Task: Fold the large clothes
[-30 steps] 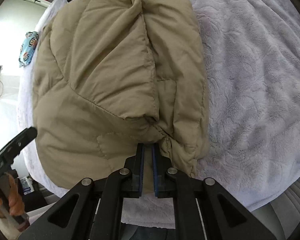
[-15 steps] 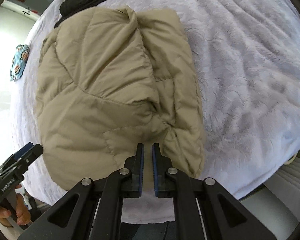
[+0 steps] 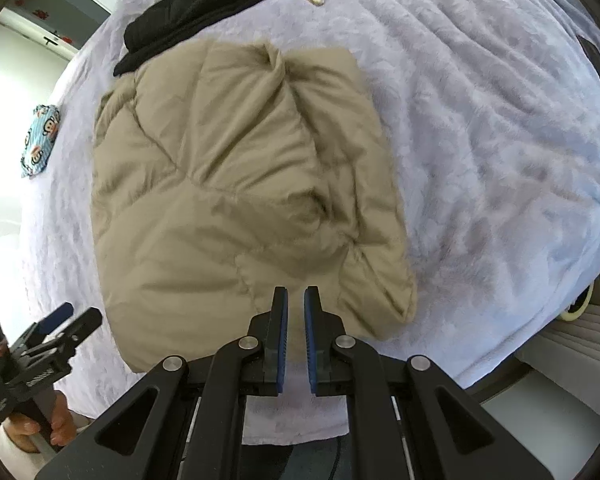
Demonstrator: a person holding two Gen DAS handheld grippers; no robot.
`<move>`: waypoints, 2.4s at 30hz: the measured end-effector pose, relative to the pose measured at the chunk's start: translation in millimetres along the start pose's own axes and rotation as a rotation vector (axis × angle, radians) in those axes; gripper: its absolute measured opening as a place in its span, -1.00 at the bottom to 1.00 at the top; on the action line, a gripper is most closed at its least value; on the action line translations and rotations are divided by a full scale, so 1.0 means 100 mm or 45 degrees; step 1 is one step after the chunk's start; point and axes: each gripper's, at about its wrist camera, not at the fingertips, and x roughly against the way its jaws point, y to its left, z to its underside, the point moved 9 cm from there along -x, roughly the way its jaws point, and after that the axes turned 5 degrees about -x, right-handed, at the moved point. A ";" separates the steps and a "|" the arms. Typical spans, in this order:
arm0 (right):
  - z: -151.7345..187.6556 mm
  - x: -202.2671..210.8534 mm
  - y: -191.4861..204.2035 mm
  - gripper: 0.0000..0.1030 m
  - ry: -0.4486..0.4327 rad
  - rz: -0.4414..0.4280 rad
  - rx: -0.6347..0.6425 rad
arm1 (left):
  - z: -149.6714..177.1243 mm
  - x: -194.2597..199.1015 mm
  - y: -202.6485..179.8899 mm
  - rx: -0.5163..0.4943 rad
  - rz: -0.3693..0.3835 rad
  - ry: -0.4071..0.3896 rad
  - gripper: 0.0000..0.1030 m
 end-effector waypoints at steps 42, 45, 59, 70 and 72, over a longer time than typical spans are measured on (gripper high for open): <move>-1.23 -1.11 -0.34 1.00 0.467 -0.497 0.104 | -0.84 -0.85 -0.22 0.372 0.701 0.092 1.00; -1.23 -1.24 -0.25 0.99 0.527 -0.630 0.077 | -0.86 -0.95 -0.21 0.407 0.776 0.094 1.00; -1.22 -1.31 -0.13 0.07 0.558 -0.742 -0.126 | -1.10 -0.83 -0.45 0.356 0.689 0.017 0.52; -1.22 -0.82 0.43 -0.16 0.467 -0.854 -0.001 | -1.36 -0.04 -0.17 0.350 0.705 -0.174 0.45; -1.19 -0.77 0.68 -0.16 0.447 -0.860 0.040 | -1.32 0.07 0.12 0.368 0.689 -0.207 0.45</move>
